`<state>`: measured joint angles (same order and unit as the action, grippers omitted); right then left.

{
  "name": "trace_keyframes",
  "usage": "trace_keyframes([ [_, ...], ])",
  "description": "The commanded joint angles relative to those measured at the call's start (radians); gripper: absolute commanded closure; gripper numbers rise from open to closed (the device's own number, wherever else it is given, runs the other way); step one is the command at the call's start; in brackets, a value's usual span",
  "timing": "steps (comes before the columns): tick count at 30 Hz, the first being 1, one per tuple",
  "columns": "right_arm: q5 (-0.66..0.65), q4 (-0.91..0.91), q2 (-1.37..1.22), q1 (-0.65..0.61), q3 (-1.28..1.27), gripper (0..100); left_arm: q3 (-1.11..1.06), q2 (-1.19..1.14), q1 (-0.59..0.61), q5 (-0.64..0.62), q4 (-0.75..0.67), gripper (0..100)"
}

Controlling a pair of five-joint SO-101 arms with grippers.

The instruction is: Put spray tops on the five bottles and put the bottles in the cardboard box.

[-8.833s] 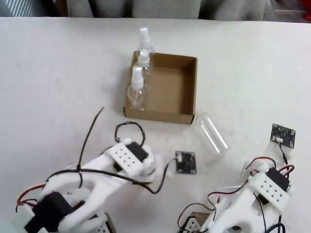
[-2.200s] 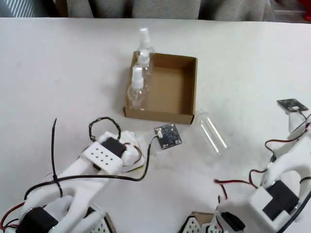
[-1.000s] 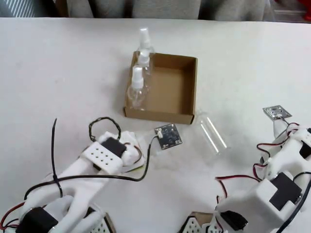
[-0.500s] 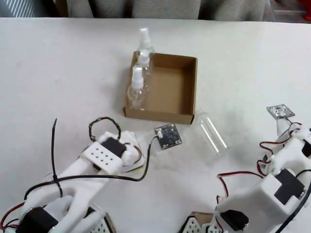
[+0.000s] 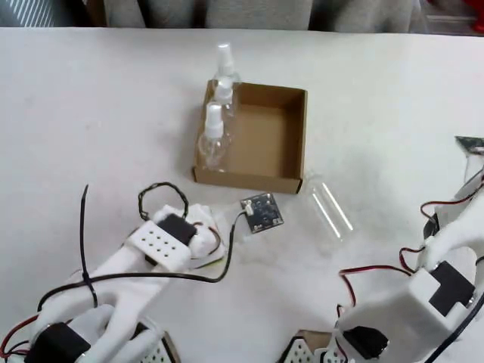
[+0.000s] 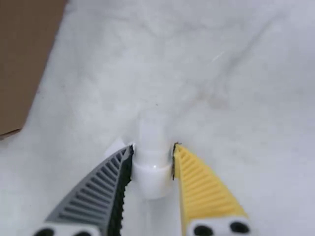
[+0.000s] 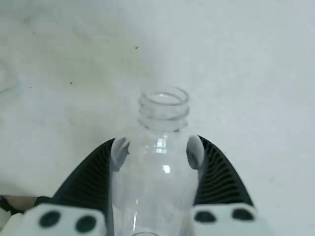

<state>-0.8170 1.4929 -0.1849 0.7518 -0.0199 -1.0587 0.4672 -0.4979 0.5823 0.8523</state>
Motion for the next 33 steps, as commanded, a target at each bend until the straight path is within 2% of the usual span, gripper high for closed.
trace_keyframes([
  [1,0.031,0.163,0.022,0.002,0.112,98.3,-0.002,-0.002,0.012,0.008,-0.009,98],
  [7,-0.049,0.216,0.131,-0.002,-0.006,98.3,-0.002,-0.002,0.012,0.008,-0.009,98],
  [13,-0.023,0.120,0.349,-0.041,-0.189,98.3,-0.002,-0.002,0.012,0.008,-0.009,98],
  [15,0.081,0.067,0.403,-0.077,-0.218,98.3,-0.002,-0.002,0.022,0.008,-0.009,98],
  [20,0.457,-0.104,0.481,-0.194,-0.275,98.3,-0.002,-0.002,0.039,0.002,-0.012,98],
  [23,0.615,-0.170,0.506,-0.298,-0.299,98.3,-0.002,-0.002,0.044,0.000,-0.015,98],
  [28,0.680,-0.378,0.509,-0.470,-0.330,98.3,-0.002,-0.002,0.044,-0.002,-0.015,98],
  [33,0.684,-0.487,0.559,-0.519,-0.350,98.3,-0.002,-0.001,0.044,-0.002,-0.015,98],
])
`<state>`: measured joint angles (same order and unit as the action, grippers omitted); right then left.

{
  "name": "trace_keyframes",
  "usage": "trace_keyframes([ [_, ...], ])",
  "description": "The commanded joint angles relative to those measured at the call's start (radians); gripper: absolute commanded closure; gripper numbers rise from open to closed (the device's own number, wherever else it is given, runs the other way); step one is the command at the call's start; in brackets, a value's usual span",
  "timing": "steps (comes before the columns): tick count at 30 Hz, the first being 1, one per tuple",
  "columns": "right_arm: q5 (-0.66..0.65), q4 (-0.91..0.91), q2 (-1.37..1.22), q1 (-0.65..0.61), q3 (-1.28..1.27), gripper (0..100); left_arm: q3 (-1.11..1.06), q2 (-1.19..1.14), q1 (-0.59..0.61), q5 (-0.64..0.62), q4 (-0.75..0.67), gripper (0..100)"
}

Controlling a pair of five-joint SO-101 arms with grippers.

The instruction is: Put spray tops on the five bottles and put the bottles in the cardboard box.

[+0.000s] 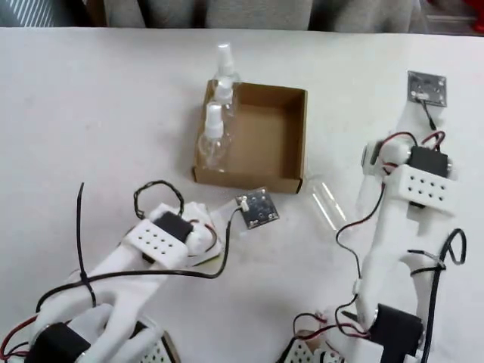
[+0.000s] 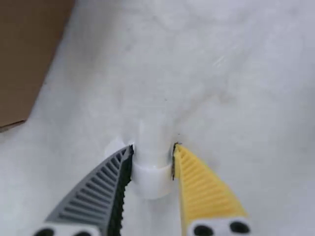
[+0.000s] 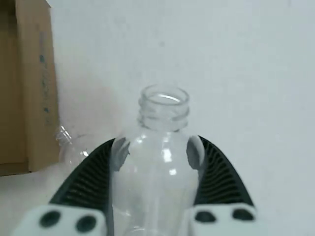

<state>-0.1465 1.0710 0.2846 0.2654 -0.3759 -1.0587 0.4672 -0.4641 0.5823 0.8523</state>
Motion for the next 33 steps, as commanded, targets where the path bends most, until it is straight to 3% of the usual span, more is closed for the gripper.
trace_keyframes([
  [1,0.014,-0.067,0.111,-0.047,-0.003,98.3,-0.002,-0.001,0.010,-0.002,-0.017,98],
  [6,0.051,-0.171,0.295,-0.125,-0.164,98.3,-0.002,0.004,0.010,-0.002,-0.017,98],
  [12,0.353,-0.565,0.568,-0.168,-0.440,98.3,0.003,0.005,0.010,-0.034,-0.017,98],
  [16,0.354,-0.734,0.711,-0.188,-0.566,98.3,0.032,0.016,0.010,-0.094,0.003,98],
  [23,0.353,-0.983,0.934,-0.225,-0.784,98.3,0.170,0.213,0.010,-0.166,0.203,98],
  [28,0.351,-1.007,1.121,-0.357,-0.896,98.3,0.269,0.400,0.079,-0.213,0.290,98],
  [33,0.321,-0.895,1.239,-0.615,-0.944,98.3,0.485,0.484,0.170,-0.242,0.381,98],
])
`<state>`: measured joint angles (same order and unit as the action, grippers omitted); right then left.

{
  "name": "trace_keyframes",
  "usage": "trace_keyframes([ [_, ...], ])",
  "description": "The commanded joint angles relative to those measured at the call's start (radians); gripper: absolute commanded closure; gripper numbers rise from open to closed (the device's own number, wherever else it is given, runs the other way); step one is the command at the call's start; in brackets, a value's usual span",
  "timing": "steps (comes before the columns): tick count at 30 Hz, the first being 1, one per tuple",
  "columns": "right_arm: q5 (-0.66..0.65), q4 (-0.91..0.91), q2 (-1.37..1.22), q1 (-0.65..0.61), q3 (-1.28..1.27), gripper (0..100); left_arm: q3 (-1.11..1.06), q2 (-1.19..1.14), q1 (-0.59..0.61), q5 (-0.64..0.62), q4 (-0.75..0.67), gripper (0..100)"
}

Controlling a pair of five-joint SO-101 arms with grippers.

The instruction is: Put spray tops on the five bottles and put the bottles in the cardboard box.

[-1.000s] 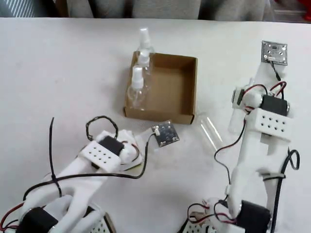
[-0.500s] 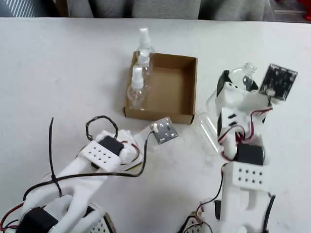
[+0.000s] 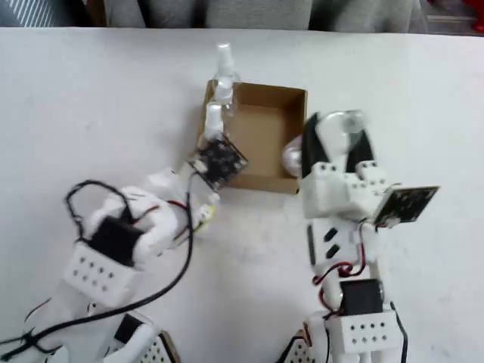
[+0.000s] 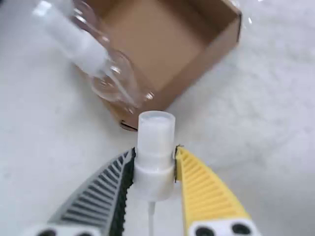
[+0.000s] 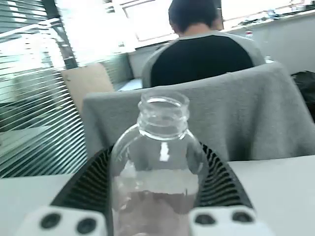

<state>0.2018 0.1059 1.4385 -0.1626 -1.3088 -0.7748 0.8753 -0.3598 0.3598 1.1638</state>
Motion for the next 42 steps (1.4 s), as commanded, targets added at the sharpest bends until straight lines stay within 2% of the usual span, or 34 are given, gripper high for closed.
trace_keyframes([
  [1,-0.060,0.091,0.096,-0.242,-0.020,98.3,0.261,0.076,0.084,-0.020,0.089,98],
  [7,-0.315,0.191,0.140,-0.492,-0.124,98.3,0.578,0.076,0.151,-0.021,0.127,98],
  [11,-0.393,0.197,0.199,-0.613,-0.219,98.3,0.698,0.073,0.142,-0.026,0.100,98],
  [14,-0.396,0.200,0.272,-0.653,-0.276,98.3,0.749,0.031,0.150,-0.157,0.006,98],
  [19,-0.396,0.202,0.371,-0.650,-0.382,98.3,0.879,-0.142,0.140,-0.497,-0.095,98],
  [22,-0.391,0.234,0.360,-0.639,-0.382,98.3,0.971,-0.236,0.114,-0.621,-0.110,98],
  [27,-0.391,0.232,0.360,-0.591,-0.382,98.3,1.026,-0.278,0.051,-0.661,-0.106,98],
  [32,-0.391,0.232,0.360,-0.552,-0.382,98.3,1.025,-0.271,0.024,-0.792,-0.064,98],
  [42,-0.390,0.213,0.360,-0.524,-0.382,98.3,0.878,-0.266,0.016,-0.807,-0.104,98],
])
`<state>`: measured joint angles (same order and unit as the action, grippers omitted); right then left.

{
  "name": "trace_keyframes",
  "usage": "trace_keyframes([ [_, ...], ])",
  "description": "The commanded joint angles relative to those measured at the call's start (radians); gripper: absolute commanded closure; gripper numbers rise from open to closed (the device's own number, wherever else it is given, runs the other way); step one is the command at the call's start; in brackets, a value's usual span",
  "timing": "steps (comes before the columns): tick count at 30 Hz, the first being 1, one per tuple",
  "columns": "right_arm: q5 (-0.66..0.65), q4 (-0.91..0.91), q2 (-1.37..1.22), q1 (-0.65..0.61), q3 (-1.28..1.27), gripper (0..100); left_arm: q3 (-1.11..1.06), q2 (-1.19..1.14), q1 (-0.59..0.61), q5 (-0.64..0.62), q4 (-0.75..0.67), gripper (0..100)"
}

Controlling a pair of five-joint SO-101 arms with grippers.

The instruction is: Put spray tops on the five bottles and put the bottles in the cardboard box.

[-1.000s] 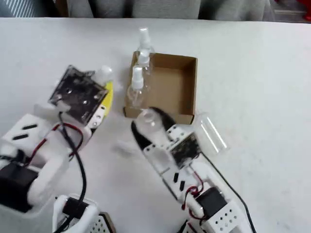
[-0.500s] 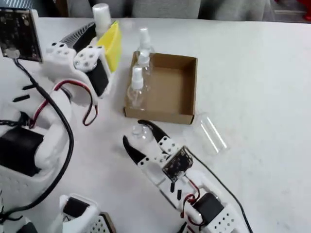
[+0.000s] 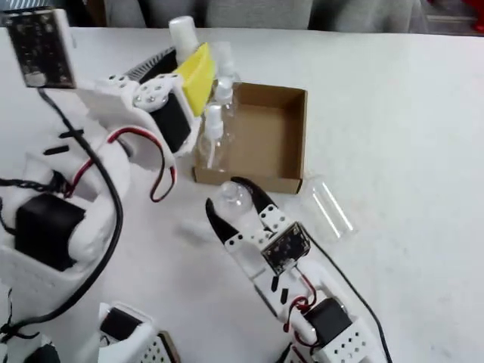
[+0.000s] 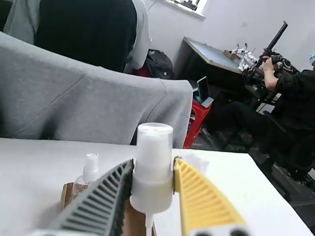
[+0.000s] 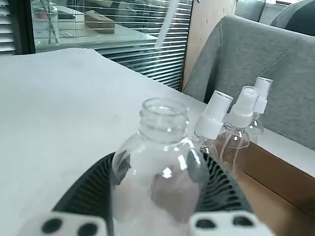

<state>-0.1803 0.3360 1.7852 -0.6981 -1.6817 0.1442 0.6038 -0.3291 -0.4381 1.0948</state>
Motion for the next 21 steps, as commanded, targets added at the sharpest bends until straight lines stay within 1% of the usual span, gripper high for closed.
trace_keyframes([
  [1,-0.008,-0.018,0.013,0.012,-0.009,98.3,-0.058,0.005,-0.015,-0.011,-0.049,98],
  [4,-0.008,-0.016,0.013,0.012,-0.009,98.3,-0.080,0.005,-0.016,-0.020,-0.068,98],
  [8,-0.008,-0.016,0.013,0.012,-0.009,98.3,-0.081,0.035,-0.016,-0.153,-0.068,98],
  [14,-0.008,-0.016,0.013,0.012,-0.009,98.3,-0.089,0.136,-0.016,-0.130,-0.061,98],
  [21,-0.008,-0.015,0.013,0.012,-0.009,98.3,-0.239,0.154,-0.016,-0.130,-0.120,98],
])
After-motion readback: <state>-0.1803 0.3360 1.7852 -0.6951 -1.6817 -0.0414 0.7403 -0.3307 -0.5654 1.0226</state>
